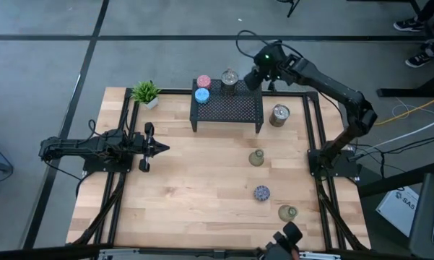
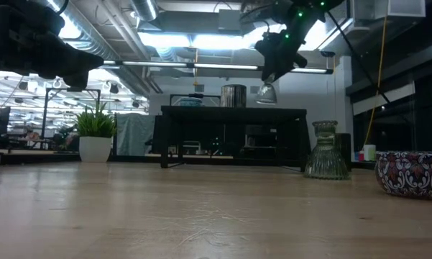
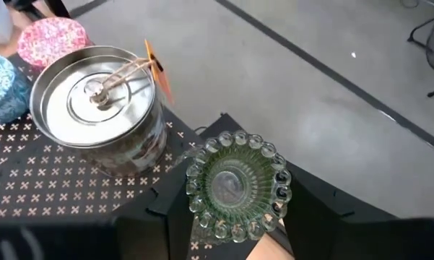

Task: Pick & Place candle stick holders
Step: Adjust the green candle holder on the shelf

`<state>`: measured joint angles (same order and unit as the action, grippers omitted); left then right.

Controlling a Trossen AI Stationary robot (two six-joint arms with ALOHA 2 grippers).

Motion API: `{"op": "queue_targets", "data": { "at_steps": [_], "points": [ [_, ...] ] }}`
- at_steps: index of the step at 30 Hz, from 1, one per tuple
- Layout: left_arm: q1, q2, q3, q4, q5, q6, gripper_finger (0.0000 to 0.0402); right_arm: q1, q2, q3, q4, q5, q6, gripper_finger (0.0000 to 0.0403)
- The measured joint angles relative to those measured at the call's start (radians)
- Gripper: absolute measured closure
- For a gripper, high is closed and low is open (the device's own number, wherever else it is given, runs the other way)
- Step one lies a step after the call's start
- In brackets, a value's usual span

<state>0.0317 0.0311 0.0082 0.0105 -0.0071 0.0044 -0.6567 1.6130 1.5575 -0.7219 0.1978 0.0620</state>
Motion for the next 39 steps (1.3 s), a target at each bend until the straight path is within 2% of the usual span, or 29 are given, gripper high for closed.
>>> {"op": "queue_targets", "data": {
  "at_steps": [6, 15, 39],
  "points": [
    [0.0, 0.0, 0.0, 0.0, 0.0, -0.001, 0.0395, 0.0, 0.064, 0.073, -0.075, -0.001, -0.012, 0.023],
    [0.0, 0.0, 0.0, 0.0, 0.0, 0.0, 0.0396, -0.004, 0.127, 0.089, -0.083, -0.032, -0.018, 0.023],
    [0.0, 0.0, 0.0, 0.0, 0.0, 0.0, 0.0395, -0.03, 0.144, 0.088, -0.11, -0.029, 0.009, 0.0227]
  ]
}}
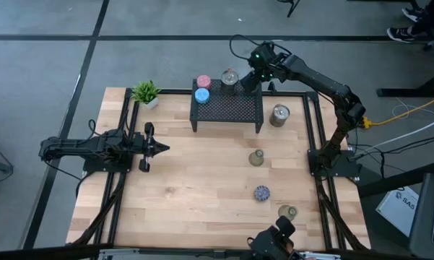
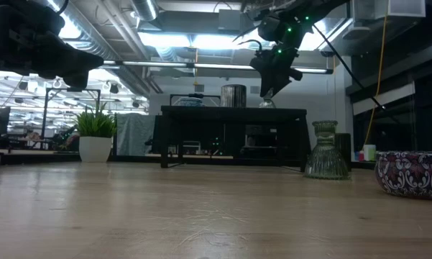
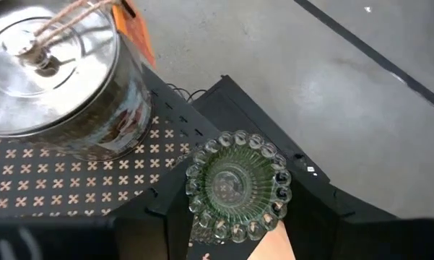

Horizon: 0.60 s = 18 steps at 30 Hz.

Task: Pick & Place candle stick holders
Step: Adjust the green candle holder on the shelf

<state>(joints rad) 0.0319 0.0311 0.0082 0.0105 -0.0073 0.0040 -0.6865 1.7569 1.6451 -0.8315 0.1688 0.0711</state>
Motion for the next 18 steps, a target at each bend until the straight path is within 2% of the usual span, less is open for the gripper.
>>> {"op": "queue_targets", "data": {
  "at_steps": [18],
  "points": [
    [0.0, 0.0, 0.0, 0.0, 0.0, 0.0, 0.0394, 0.0, 0.0, 0.0, -0.026, -0.015, 0.003, 0.0204]
  ]
}}
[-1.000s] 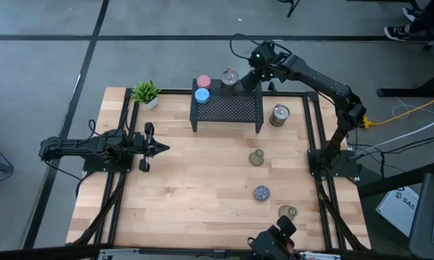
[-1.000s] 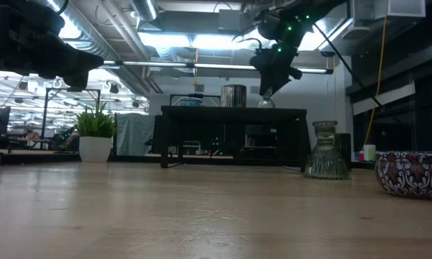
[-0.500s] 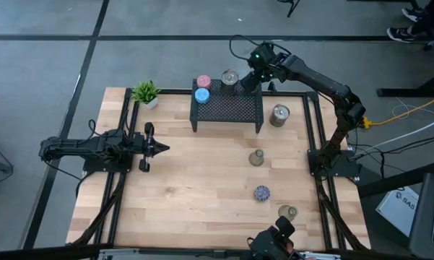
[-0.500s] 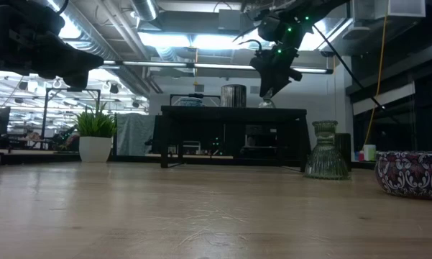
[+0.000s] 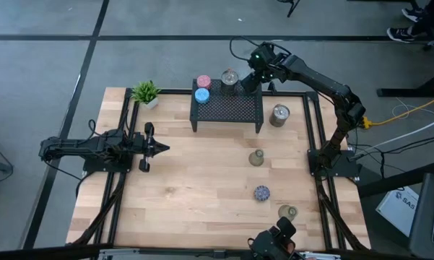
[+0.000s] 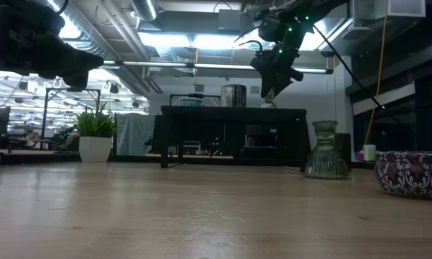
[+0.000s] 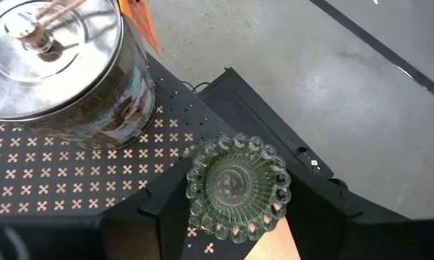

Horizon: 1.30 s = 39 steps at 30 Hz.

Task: Pick & Place candle stick holders
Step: Adjust the green candle holder on the shelf, then put the black patterned scented candle on the shelf

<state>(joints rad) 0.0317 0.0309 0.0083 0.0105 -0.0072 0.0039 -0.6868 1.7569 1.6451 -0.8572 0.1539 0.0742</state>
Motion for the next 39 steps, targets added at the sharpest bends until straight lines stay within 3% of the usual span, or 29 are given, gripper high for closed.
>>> {"op": "queue_targets", "data": {
  "at_steps": [6, 20, 28, 39],
  "points": [
    [0.0, 0.0, 0.0, 0.0, 0.0, 0.0, 0.0395, 0.0, 0.0, 0.0, -0.001, -0.004, 0.0, 0.0194],
    [0.0, 0.0, 0.0, 0.0, 0.0, 0.0, 0.0398, 0.001, -0.038, -0.001, 0.001, 0.0, -0.004, 0.011],
    [0.0, 0.0, 0.0, 0.0, 0.0, 0.0, 0.0396, 0.028, -0.141, -0.001, -0.07, -0.004, -0.008, 0.0105],
    [0.0, 0.0, 0.0, 0.0, 0.0, 0.0, 0.0395, 0.164, -0.248, -0.001, -0.208, -0.009, -0.015, 0.0105]
  ]
}}
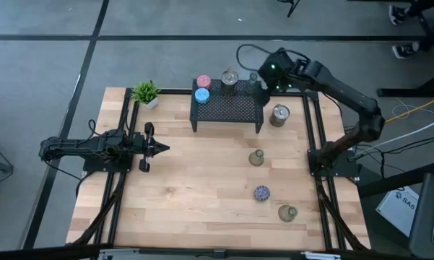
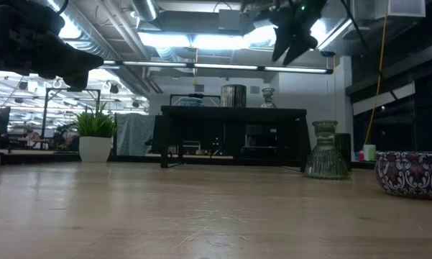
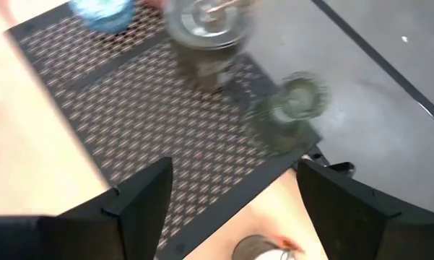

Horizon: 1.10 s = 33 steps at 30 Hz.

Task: Pick & Place candle stick holders
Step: Put the black patterned scented candle on the shelf

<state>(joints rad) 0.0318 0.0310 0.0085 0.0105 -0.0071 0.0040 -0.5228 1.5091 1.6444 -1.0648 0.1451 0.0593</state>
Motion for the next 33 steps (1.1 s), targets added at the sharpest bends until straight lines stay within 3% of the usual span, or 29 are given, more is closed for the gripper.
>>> {"op": "queue_targets", "data": {
  "at_steps": [9, 33],
  "points": [
    [0.0, 0.0, 0.0, 0.0, 0.0, 0.0, 0.0397, 0.151, -0.014, 0.0, -0.084, -0.016, -0.018, 0.0105],
    [0.0, 0.0, 0.0, 0.0, 0.0, 0.0, 0.0397, 0.454, -0.028, 0.001, -0.075, -0.052, -0.019, 0.0105]
  ]
}}
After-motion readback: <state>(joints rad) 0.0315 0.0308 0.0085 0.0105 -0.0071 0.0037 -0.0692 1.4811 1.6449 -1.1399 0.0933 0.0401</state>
